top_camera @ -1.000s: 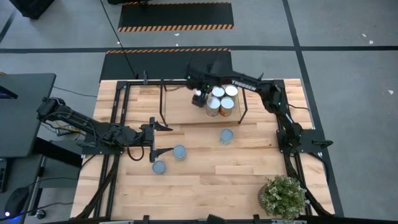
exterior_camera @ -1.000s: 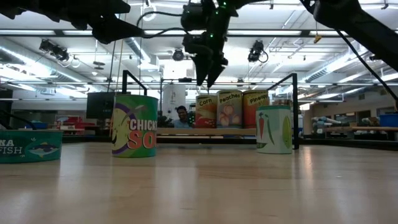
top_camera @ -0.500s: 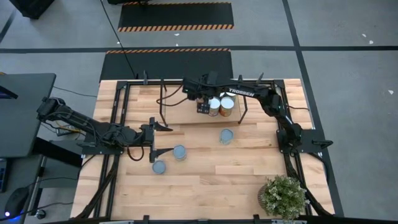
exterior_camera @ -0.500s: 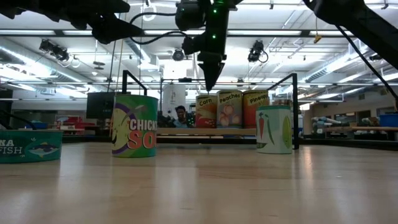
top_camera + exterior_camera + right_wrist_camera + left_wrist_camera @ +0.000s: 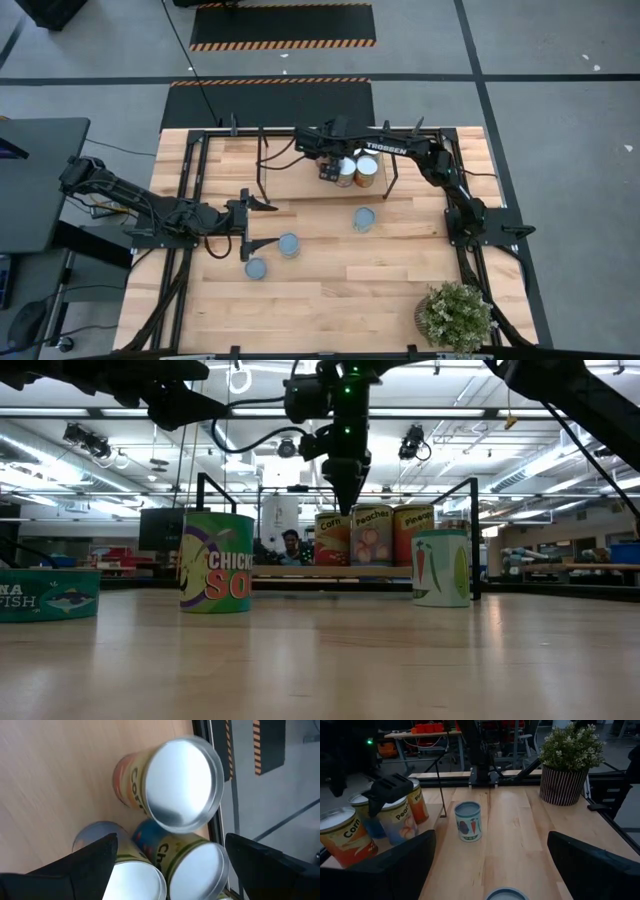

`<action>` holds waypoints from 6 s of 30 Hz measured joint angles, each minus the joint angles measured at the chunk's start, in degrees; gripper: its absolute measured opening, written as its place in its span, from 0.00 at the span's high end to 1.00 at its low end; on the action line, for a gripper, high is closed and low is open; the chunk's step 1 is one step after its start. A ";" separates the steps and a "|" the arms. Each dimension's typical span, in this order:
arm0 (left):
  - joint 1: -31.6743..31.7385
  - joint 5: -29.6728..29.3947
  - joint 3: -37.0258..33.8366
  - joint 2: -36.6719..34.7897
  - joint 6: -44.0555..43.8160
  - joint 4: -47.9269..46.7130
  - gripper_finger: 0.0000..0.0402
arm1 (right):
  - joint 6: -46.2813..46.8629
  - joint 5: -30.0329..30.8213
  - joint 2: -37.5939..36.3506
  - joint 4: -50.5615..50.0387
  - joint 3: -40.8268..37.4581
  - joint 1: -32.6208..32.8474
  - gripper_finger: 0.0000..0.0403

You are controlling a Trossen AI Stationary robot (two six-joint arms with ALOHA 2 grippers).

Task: Pick and place cans onto a shelf
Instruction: Adjust the canned goods on the shelf, then put the canned mixed vegetables on the shelf

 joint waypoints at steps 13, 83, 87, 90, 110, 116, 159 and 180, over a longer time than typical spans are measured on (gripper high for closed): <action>0.07 -0.01 -0.01 0.01 0.01 0.09 0.03 | -2.87 0.00 0.00 5.50 2.69 1.18 0.06; -0.21 0.01 -0.01 0.00 0.93 -0.88 0.03 | 3.41 -4.82 -0.89 1.40 4.90 14.23 0.06; -1.15 0.02 0.00 0.00 1.10 -0.88 0.03 | 8.06 -3.93 -0.97 -2.65 4.90 17.81 0.06; -2.27 0.01 0.00 -0.48 1.81 -0.56 0.03 | 10.12 -3.91 -0.98 -3.90 4.90 20.66 0.06; -3.76 -0.01 -0.01 -1.05 0.37 -1.22 0.03 | 16.49 -4.41 -2.16 -6.24 -7.22 31.04 0.06; -3.76 -0.12 -0.01 -1.03 0.51 -1.14 0.03 | 16.74 -4.80 -11.00 2.37 -21.80 29.04 0.06; 2.80 -0.01 -0.01 -1.03 4.72 1.68 0.03 | 7.61 -14.80 -27.08 25.00 -51.00 21.21 0.01; 2.78 2.80 -0.01 -1.03 3.32 0.67 0.03 | 8.59 -18.70 -27.08 27.44 -57.74 15.97 0.02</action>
